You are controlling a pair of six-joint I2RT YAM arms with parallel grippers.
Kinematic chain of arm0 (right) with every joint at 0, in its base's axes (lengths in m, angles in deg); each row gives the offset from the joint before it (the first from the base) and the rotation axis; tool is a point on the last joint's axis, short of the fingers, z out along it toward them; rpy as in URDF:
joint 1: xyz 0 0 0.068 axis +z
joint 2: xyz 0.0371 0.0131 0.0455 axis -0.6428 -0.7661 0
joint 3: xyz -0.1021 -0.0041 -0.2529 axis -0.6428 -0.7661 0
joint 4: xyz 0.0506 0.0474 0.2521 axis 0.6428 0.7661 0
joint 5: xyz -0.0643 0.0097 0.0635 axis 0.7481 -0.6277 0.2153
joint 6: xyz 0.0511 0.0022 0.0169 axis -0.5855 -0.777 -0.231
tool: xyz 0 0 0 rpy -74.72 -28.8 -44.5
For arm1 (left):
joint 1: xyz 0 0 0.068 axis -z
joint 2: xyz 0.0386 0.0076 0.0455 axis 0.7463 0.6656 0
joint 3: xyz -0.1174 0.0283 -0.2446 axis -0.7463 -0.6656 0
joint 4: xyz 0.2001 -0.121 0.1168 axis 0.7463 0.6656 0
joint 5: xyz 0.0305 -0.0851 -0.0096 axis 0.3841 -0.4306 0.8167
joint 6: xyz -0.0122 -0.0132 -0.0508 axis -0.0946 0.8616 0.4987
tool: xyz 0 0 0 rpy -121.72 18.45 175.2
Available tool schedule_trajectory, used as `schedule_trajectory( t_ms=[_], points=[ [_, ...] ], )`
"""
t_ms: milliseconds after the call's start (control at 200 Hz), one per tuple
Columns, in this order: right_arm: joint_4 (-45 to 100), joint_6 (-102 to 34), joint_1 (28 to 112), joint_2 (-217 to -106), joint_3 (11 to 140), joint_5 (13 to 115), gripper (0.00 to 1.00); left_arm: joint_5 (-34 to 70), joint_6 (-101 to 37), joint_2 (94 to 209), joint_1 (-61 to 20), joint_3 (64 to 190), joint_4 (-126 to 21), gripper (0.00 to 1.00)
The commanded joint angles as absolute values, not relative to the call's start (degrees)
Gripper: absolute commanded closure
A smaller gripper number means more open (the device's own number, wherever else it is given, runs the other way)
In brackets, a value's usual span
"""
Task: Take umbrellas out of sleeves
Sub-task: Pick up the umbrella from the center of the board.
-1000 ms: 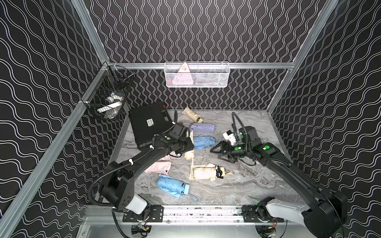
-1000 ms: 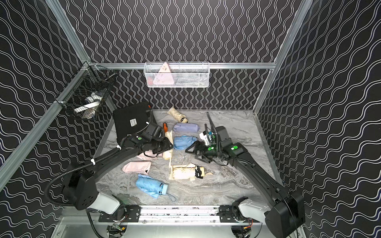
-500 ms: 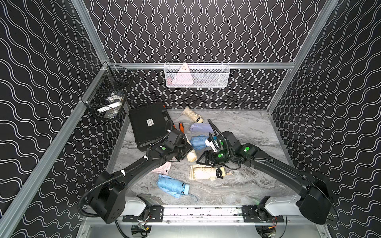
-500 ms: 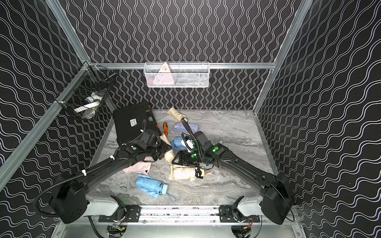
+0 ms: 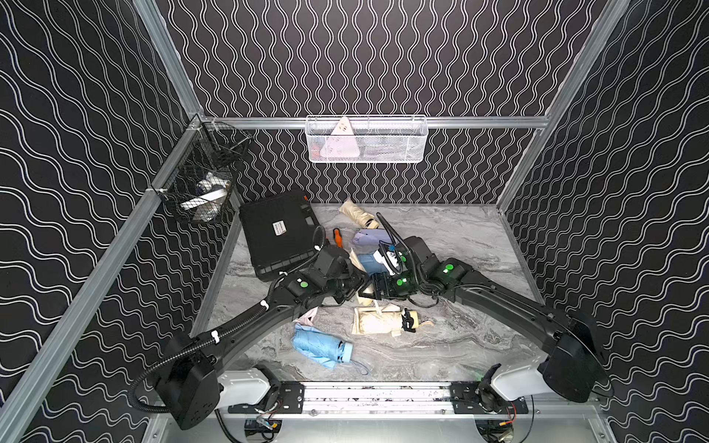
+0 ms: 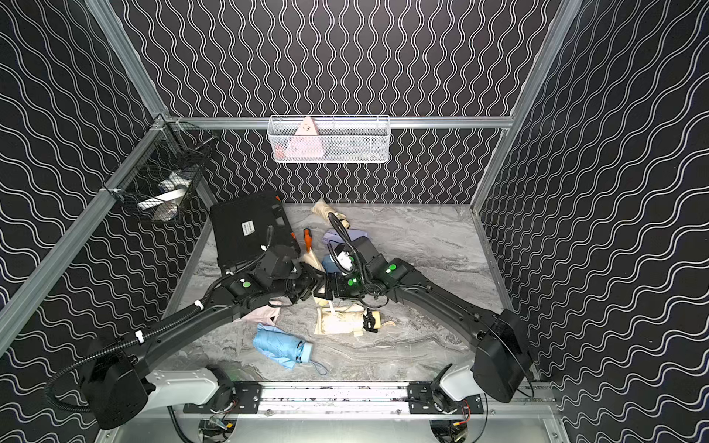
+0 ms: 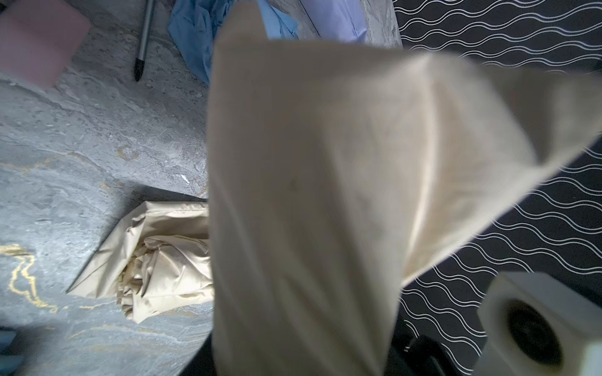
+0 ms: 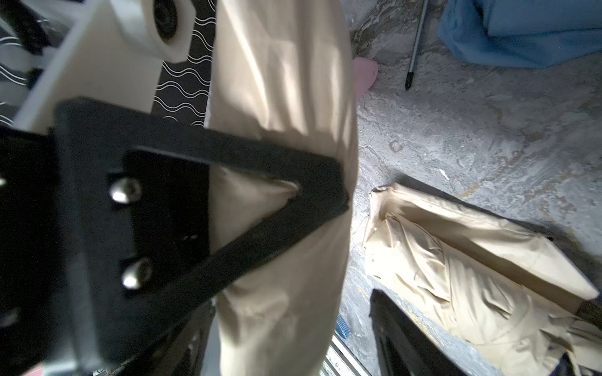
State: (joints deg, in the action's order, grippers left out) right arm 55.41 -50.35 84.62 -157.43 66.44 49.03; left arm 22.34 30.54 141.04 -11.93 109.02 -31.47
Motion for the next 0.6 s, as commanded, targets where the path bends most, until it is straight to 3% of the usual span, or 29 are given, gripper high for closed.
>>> schedule_trajectory(
  t_ms=[0, 70, 285, 365, 595],
  points=[
    [53.1, -50.46, 84.75, -157.96, 66.94, 48.9, 0.28, 22.65, 32.47, 141.06, -11.4, 109.54, -35.17, 0.84],
    [52.48, -50.89, 84.77, -157.74, 66.43, 49.11, 0.33, 22.33, 33.01, 141.3, -11.39, 109.45, -35.94, 0.84],
    [51.54, -51.61, 84.79, -156.86, 65.27, 50.68, 0.66, 21.28, 33.12, 142.66, -11.27, 110.16, -36.78, 0.81],
    [51.36, -51.71, 84.74, -156.78, 65.27, 50.92, 0.72, 20.73, 33.29, 143.04, -11.26, 109.81, -37.88, 0.76],
    [49.94, -53.11, 84.36, -155.4, 62.99, 50.13, 0.78, 18.0, 30.41, 144.14, -11.95, 110.59, -37.86, 0.39]
  ],
)
